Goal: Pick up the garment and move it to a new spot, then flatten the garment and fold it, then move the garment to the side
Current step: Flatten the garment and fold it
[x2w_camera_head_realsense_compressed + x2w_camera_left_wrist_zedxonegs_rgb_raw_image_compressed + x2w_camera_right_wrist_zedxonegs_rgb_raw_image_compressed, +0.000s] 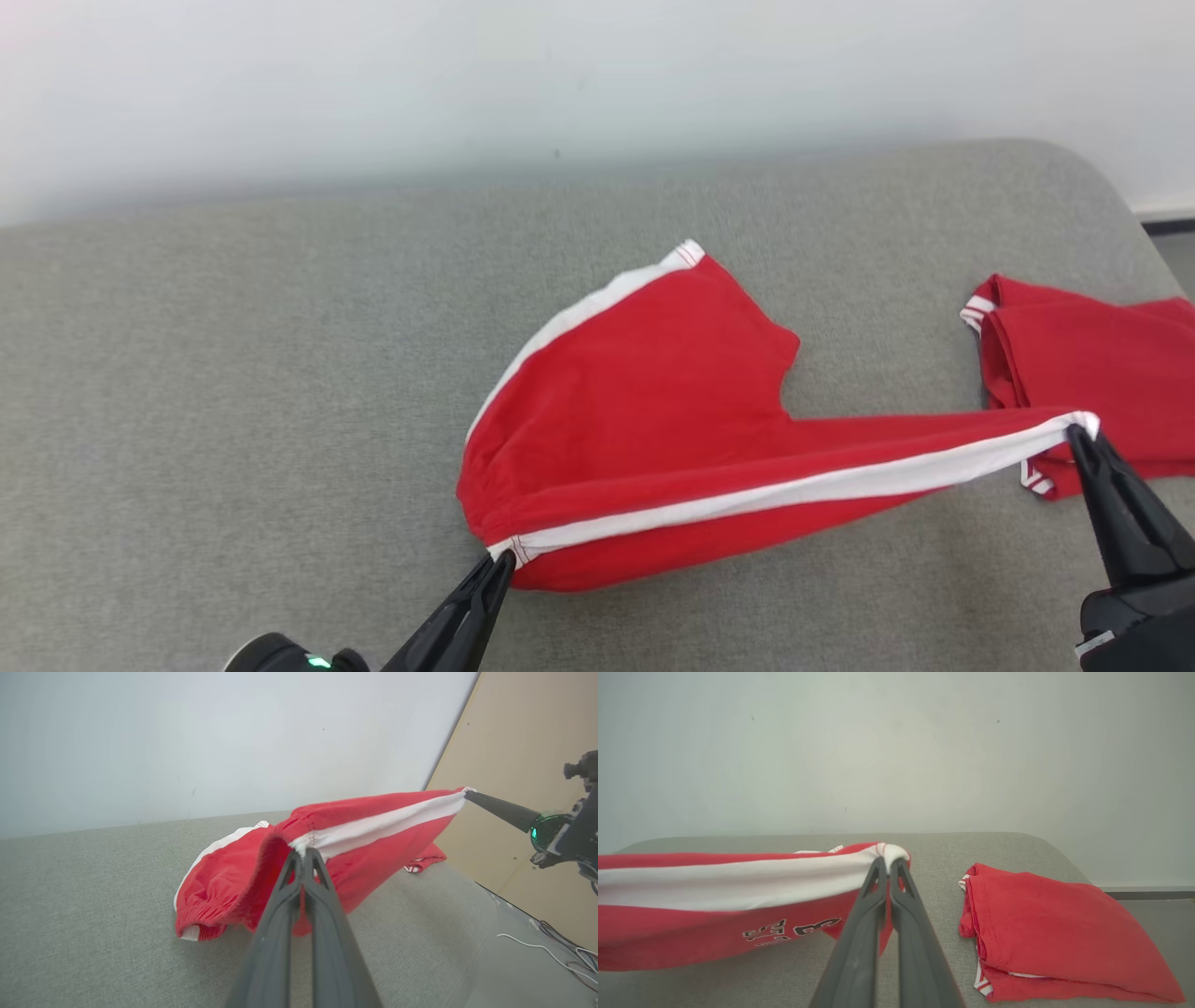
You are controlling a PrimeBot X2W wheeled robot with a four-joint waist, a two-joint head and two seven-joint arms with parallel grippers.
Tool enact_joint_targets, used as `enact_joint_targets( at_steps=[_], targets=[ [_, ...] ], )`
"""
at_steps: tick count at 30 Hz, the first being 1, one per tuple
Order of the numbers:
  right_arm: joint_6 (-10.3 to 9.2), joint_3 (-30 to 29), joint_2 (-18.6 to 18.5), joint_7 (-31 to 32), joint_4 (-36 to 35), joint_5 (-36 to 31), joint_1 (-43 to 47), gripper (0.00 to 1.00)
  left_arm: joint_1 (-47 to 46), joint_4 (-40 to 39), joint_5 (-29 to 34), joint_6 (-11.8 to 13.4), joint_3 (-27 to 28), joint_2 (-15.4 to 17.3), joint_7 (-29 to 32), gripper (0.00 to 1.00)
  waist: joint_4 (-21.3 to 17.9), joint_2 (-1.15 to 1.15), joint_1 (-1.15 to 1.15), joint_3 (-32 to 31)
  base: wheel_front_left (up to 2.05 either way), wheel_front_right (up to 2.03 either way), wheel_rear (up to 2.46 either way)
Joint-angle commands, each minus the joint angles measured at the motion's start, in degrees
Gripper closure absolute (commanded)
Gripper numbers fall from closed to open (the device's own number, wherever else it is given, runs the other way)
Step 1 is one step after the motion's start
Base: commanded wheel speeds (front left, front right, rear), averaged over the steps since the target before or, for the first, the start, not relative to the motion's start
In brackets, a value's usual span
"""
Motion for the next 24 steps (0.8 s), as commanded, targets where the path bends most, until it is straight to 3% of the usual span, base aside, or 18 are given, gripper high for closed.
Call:
enact_joint_targets(
  at_steps=[1, 6, 11, 17, 22, 24],
  targets=[
    [-0.12, -0.2, 0.4, 1.9, -0.1, -1.1, -0.1, 1.0, 0.5, 0.5, -0.6, 0.3, -0.1, -0.2, 0.9, 1.0, 1.2, 0.02, 0.02, -2.2, 0.0, 0.0, 0.0],
    [-0.13, 0.7, 1.8, 7.7, 5.1, -3.8, -5.2, 1.0, -2.1, 5.1, -6.1, -0.6, -0.3, -3.7, 3.4, 1.0, 2.7, 0.02, 0.02, -1.5, 0.0, 0.0, 0.0],
    [-0.13, 4.7, 0.6, 9.8, 14.0, -4.8, -14.3, 1.0, -6.2, 11.3, -11.4, -2.3, 0.1, -7.7, 5.0, 1.0, 4.8, 0.02, 0.02, 0.8, 0.0, 0.0, 0.0],
    [-0.13, 9.1, -0.3, 9.5, 23.2, -3.1, -25.3, 1.0, -10.3, 17.5, -19.6, -3.8, 1.7, -13.1, 6.2, 1.0, 7.1, 0.02, 0.02, 3.7, 0.0, 0.0, 0.0],
    [-0.13, 16.7, -1.4, 9.7, 37.2, 1.4, -41.6, 1.0, -16.1, 25.3, -26.8, -5.3, 4.1, -18.7, 6.2, 1.0, 11.3, 0.02, 0.02, 8.6, 0.0, 0.0, 0.0],
    [-0.13, 18.4, -1.5, 9.7, 39.5, 2.9, -45.0, 1.0, -17.9, 26.7, -27.5, -5.8, 4.6, -19.4, 5.8, 1.0, 12.2, 0.02, 0.02, 9.8, 0.0, 0.0, 0.0]
  ],
)
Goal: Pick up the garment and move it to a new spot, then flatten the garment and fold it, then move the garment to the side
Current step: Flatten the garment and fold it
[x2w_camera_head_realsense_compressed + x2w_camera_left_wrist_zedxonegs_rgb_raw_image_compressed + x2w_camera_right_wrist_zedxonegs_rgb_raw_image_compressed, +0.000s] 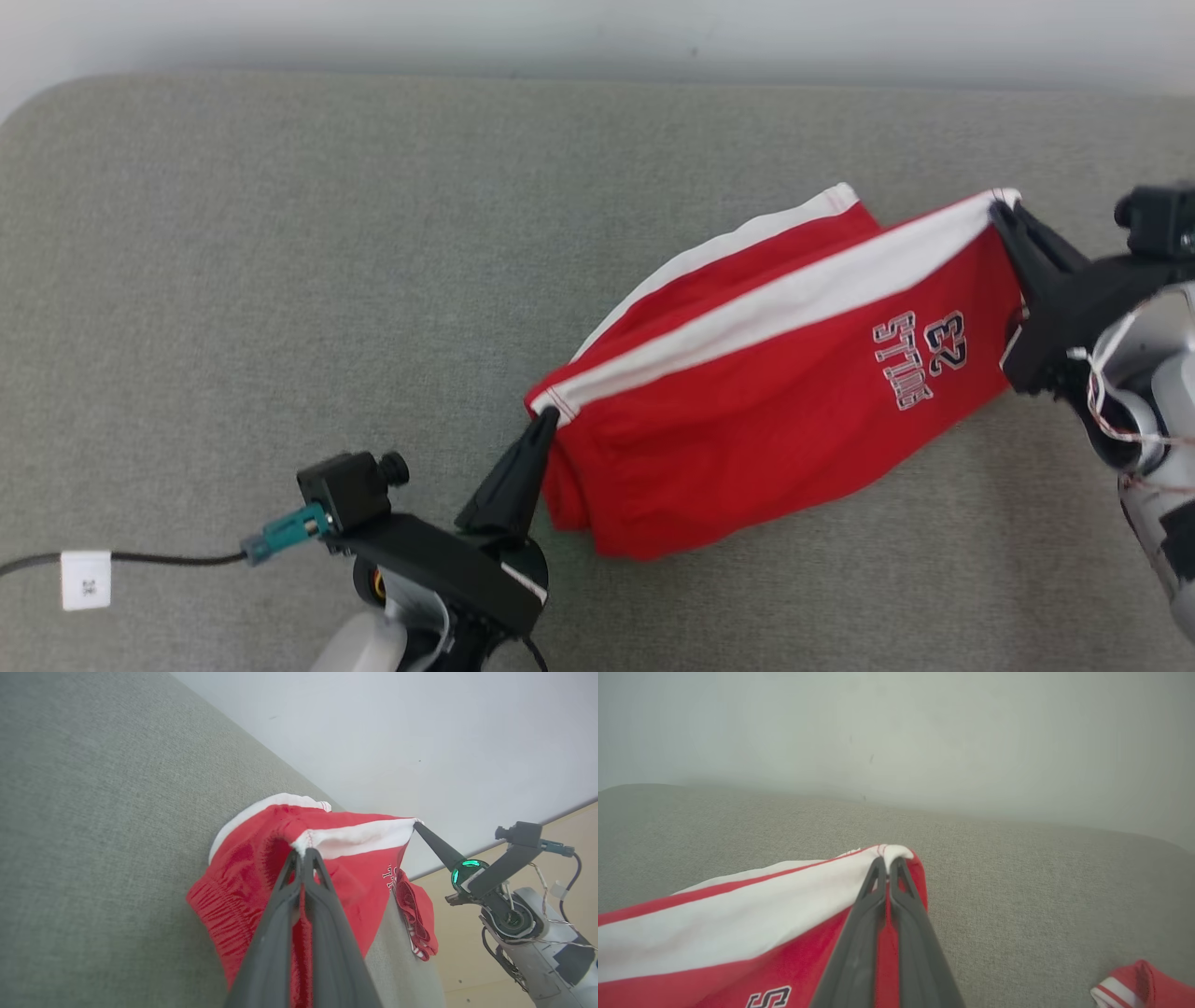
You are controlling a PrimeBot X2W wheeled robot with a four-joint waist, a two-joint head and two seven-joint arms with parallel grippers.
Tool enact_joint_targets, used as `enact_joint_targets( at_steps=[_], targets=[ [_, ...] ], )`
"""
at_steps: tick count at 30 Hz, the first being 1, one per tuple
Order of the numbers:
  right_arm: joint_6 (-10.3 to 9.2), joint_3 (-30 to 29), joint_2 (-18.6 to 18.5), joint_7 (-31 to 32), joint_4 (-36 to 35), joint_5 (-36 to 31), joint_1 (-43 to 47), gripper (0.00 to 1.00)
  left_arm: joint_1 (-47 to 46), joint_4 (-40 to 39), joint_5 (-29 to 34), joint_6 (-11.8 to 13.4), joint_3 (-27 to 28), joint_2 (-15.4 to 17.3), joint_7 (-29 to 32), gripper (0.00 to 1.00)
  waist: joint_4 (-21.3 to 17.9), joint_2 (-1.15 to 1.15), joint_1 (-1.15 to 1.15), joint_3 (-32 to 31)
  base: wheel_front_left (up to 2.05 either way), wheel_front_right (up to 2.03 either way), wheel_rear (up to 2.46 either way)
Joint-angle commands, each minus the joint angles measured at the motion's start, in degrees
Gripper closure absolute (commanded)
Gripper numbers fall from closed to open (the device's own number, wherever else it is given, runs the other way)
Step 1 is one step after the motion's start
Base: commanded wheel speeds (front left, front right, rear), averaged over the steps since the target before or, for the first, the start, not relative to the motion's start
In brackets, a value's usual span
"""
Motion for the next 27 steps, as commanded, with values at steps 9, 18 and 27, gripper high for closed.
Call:
enact_joint_targets(
  at_steps=[9, 18, 27],
  targets=[
    [-0.13, 8.8, -1.0, -2.1, 8.7, 3.3, -11.4, 1.0, -5.8, 5.8, 1.3, -0.7, 0.9, -1.3, -4.1, 1.0, 5.0, -0.01, -0.02, 6.3, 0.0, 0.0, 0.0],
    [-0.13, 15.9, 0.3, -6.4, 16.3, 7.0, -16.6, 0.87, -8.6, 10.9, 3.2, -1.1, -0.6, -1.4, -6.3, 1.0, 5.6, -0.01, -0.02, 7.2, 0.0, 0.0, 0.0],
    [-0.13, 18.8, 0.6, -17.3, 19.3, 9.3, -16.7, 0.0, -7.7, 13.8, 4.9, 0.2, -0.8, -0.9, -8.2, 0.0, 3.8, -0.01, -0.02, 5.2, 0.0, 0.0, 0.0]
  ],
)
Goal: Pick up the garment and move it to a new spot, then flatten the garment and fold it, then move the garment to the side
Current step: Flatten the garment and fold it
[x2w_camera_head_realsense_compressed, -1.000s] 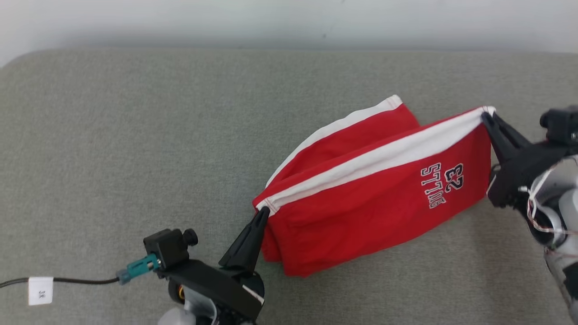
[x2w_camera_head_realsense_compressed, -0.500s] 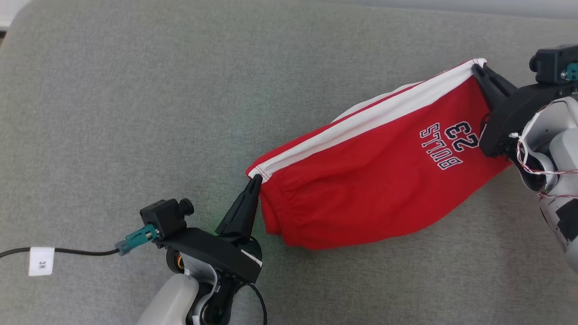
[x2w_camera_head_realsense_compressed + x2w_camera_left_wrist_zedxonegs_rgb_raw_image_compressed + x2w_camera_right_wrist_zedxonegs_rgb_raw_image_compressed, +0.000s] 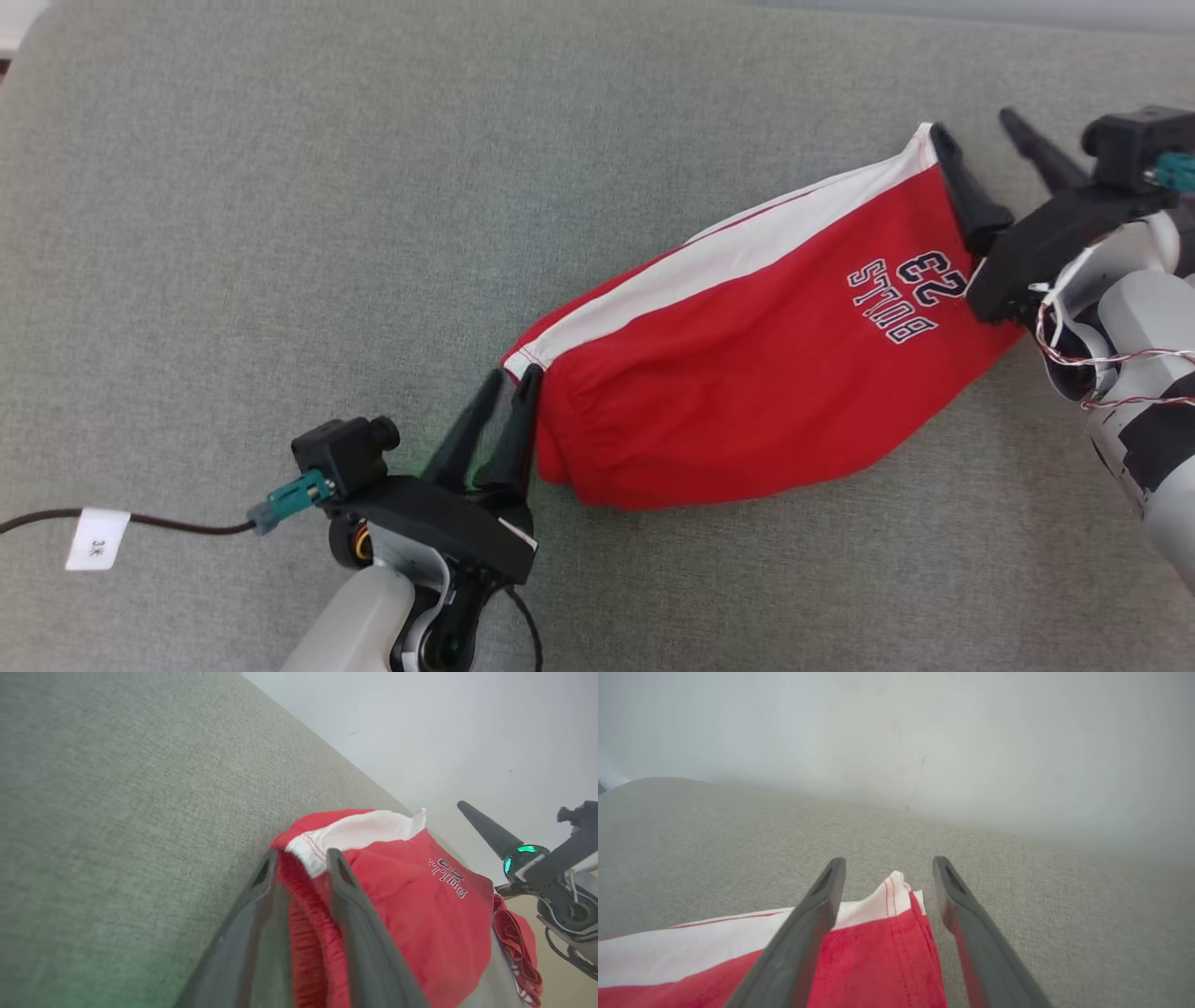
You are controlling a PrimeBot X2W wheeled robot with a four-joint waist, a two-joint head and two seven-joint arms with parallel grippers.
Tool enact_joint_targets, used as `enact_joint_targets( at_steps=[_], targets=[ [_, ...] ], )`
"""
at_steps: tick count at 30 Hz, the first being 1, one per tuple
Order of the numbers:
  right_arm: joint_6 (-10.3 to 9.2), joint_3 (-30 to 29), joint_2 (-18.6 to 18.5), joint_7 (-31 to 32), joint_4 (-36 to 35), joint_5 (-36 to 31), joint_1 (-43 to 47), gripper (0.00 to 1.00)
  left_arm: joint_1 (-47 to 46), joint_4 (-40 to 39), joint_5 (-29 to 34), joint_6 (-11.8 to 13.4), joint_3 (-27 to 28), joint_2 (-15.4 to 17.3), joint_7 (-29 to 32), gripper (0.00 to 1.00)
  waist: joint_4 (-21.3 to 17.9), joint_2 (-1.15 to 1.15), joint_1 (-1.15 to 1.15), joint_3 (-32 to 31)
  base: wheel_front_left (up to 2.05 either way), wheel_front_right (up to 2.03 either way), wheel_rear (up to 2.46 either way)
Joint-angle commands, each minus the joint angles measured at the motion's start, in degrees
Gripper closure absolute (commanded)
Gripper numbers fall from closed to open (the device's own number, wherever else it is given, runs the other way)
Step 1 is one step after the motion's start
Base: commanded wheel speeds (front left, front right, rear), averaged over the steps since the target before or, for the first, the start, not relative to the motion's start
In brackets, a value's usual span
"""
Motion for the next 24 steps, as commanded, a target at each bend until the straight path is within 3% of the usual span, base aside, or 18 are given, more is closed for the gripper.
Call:
enact_joint_targets(
  at_steps=[1, 3, 7, 13, 16, 19, 24],
  targets=[
    [-0.13, -0.8, 0.3, -5.2, 0.5, 0.6, 0.9, 0.0, 1.0, 0.3, 2.1, 1.3, 0.0, 0.8, -1.4, 0.0, -0.9, -0.01, 0.0, -1.8, 0.0, 0.0, 0.0],
    [-0.13, -1.0, 0.8, -6.8, 0.4, 1.0, 2.1, 0.0, 1.5, 0.1, 3.2, 2.2, -0.1, 1.4, -2.1, 0.0, -1.2, -0.01, 0.0, -2.4, 0.0, 0.0, 0.0],
    [-0.13, -1.4, 1.5, -9.6, -1.1, 1.7, 7.5, 0.0, 4.4, -2.6, 9.5, 7.2, -0.1, 3.6, -4.4, 0.0, -2.4, -0.01, 0.0, -5.4, 0.0, 0.0, 0.0],
    [-0.13, -4.9, 2.8, -10.2, -5.1, 3.9, 17.6, 0.0, 11.8, -13.0, 21.2, 14.6, 0.7, 6.4, -5.3, 0.0, -3.9, -0.01, 0.0, -9.3, 0.0, 0.0, 0.0],
    [-0.13, -7.0, 4.0, -10.2, -7.1, 8.1, 22.8, 0.0, 16.3, -18.4, 27.3, 17.6, 0.4, 6.9, -5.3, 0.0, -3.6, -0.01, 0.0, -10.5, 0.0, 0.0, 0.0],
    [-0.13, -8.7, 2.8, -9.8, -8.3, 12.0, 25.5, 0.0, 19.6, -21.9, 32.7, 19.6, -0.6, 7.2, -5.3, 0.0, -2.6, -0.01, 0.0, -11.1, 0.0, 0.0, 0.0],
    [-0.13, -12.0, 1.5, -8.5, -7.6, 18.0, 28.3, 0.0, 23.7, -23.5, 37.0, 20.0, -2.8, 6.1, -5.4, 0.0, -0.1, -0.01, 0.0, -11.3, 0.0, 0.0, 0.0]
  ],
)
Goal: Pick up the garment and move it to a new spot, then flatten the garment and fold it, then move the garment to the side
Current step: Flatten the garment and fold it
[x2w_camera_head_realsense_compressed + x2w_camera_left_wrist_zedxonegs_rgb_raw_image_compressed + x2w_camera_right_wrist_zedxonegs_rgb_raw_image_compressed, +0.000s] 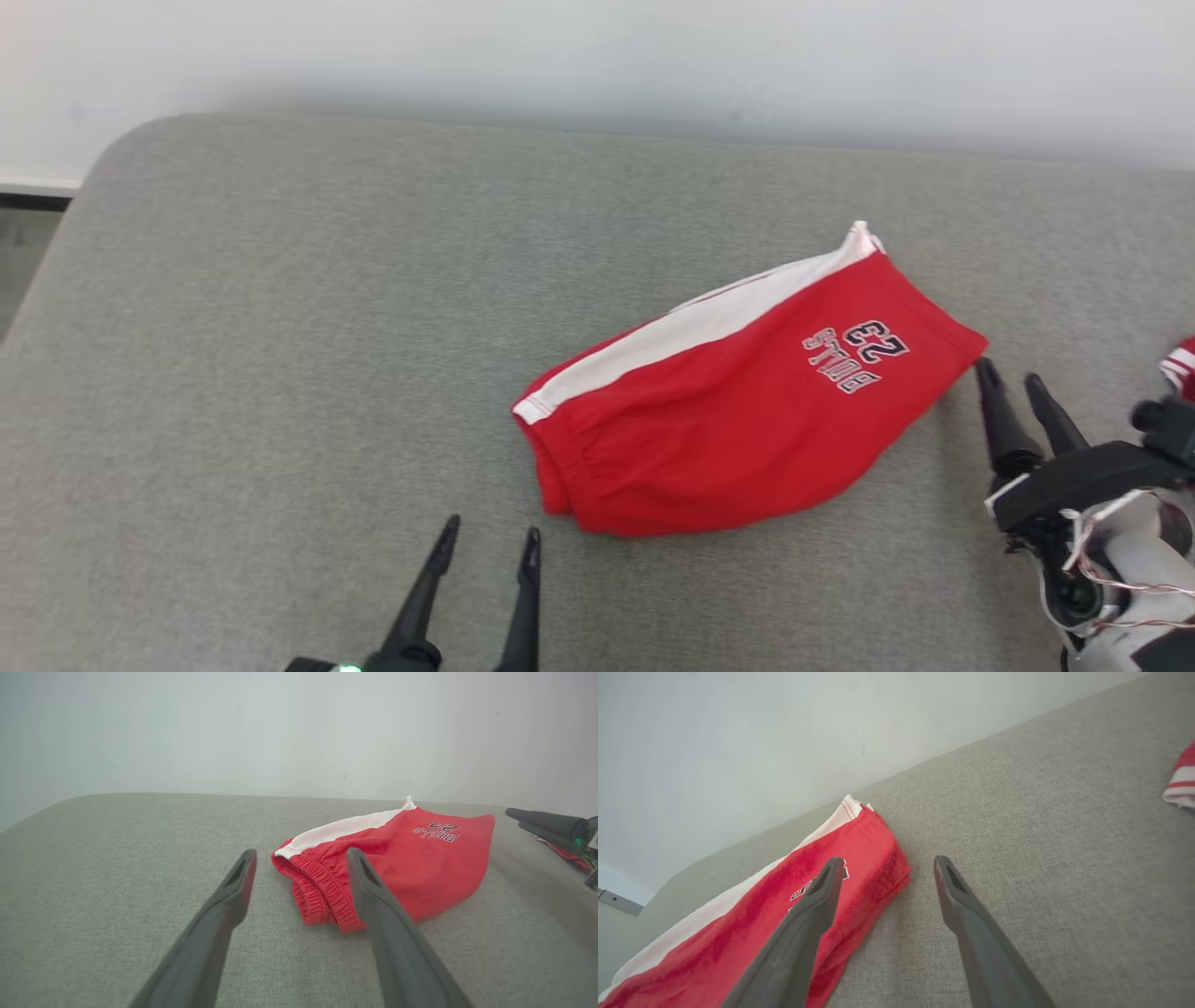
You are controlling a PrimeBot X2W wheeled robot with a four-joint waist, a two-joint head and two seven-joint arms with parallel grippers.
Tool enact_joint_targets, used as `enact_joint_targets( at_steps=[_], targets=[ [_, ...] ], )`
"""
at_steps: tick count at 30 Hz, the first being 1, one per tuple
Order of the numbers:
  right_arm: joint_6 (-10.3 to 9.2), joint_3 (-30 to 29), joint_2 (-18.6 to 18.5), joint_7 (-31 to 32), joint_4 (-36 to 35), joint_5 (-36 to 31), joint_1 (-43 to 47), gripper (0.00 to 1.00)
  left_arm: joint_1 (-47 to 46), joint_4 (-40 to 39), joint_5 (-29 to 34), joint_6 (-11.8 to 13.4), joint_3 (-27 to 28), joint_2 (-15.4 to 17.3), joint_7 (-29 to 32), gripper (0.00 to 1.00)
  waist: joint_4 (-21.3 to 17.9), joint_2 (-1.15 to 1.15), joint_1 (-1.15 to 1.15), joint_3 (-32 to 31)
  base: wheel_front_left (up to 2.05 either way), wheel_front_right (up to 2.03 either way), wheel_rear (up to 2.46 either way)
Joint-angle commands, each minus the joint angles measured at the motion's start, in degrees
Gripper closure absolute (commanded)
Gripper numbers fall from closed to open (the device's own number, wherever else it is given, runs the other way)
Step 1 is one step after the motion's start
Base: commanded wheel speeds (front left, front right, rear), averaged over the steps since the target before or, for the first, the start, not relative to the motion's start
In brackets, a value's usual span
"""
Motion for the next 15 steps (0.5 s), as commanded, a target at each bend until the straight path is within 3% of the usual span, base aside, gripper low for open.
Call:
enact_joint_targets(
  at_steps=[1, 8, 15],
  targets=[
    [-0.13, -1.2, -0.3, 0.9, 0.4, 2.6, 0.8, 0.0, 0.9, -0.4, 1.2, -0.2, -0.5, -0.4, -0.2, 0.0, 2.0, 0.0, 0.01, 0.1, 0.0, 0.0, 0.0],
    [-0.13, -4.1, -1.3, 6.7, 2.5, 11.2, 0.7, 0.0, -0.1, 0.1, 3.9, -1.5, -1.7, -1.4, -0.2, 0.0, 5.0, 0.0, 0.01, 0.8, 0.0, 0.0, 0.0],
    [-0.12, -4.1, -1.1, 11.4, 6.3, 15.6, -1.5, 0.0, -1.0, 1.0, 4.9, -2.9, -1.9, -1.9, -0.2, 0.0, 7.4, 0.0, 0.01, 1.3, 0.0, 0.0, 0.0]
  ],
)
